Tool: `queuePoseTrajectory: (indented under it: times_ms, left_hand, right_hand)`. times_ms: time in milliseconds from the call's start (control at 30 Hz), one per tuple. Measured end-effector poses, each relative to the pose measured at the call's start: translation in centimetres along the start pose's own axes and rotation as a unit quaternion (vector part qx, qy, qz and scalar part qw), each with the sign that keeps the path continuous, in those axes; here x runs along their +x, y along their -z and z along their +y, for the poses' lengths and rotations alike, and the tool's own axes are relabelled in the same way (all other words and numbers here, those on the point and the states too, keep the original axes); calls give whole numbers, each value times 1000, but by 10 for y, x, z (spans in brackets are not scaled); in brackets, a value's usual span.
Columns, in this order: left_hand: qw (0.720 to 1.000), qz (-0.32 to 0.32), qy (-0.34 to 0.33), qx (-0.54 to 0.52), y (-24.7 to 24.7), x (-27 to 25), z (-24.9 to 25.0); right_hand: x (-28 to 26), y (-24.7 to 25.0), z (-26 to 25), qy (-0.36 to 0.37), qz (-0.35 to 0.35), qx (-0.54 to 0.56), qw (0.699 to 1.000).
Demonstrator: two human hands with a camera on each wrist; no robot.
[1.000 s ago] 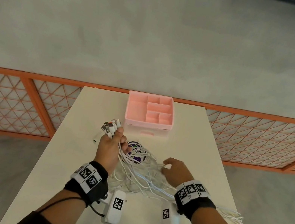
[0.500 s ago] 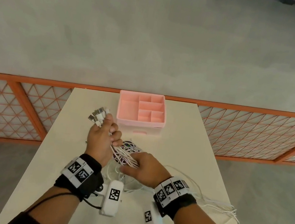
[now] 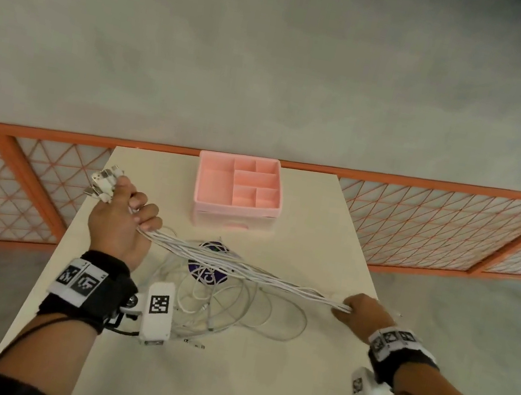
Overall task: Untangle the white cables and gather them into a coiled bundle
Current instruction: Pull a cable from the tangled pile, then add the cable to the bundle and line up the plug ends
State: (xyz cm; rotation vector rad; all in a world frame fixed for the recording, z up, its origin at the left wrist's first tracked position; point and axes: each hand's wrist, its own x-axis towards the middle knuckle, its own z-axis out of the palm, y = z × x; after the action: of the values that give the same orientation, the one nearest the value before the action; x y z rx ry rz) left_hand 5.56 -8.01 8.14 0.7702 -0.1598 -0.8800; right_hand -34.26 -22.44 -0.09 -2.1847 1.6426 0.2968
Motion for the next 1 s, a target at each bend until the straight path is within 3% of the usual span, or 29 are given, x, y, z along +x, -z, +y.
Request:
queuePoseTrajectory:
  times_ms: [167, 267, 333, 433, 567, 767, 867, 1000]
  left_hand:
    - [999, 7, 13, 36, -8, 0, -13]
    - [996, 6, 70, 61, -9, -4, -28]
    - [987, -5, 128, 97, -1, -8, -38]
    - [966, -28, 182, 184, 19, -16, -52]
    - [949, -27, 194, 246, 35, -24, -60]
    - [930, -17, 206, 304, 47, -33, -68]
    - [922, -23, 210, 325, 48, -36, -74]
    - [916, -29, 213, 338, 47, -38, -78]
  right_hand:
    - [4, 16, 43, -86, 85, -5, 993]
    - [2, 17, 64, -177, 230, -45, 956]
    - [-3, 13, 72, -217, 268, -47, 938]
    - [-5, -6, 76, -217, 169, -101, 956]
    - [-2, -62, 80, -179, -14, -125, 976]
    - [0, -66, 43, -186, -176, -137, 957]
    - [37, -67, 29, -135, -169, -82, 973]
    - [33, -40, -50, -27, -109, 15, 994]
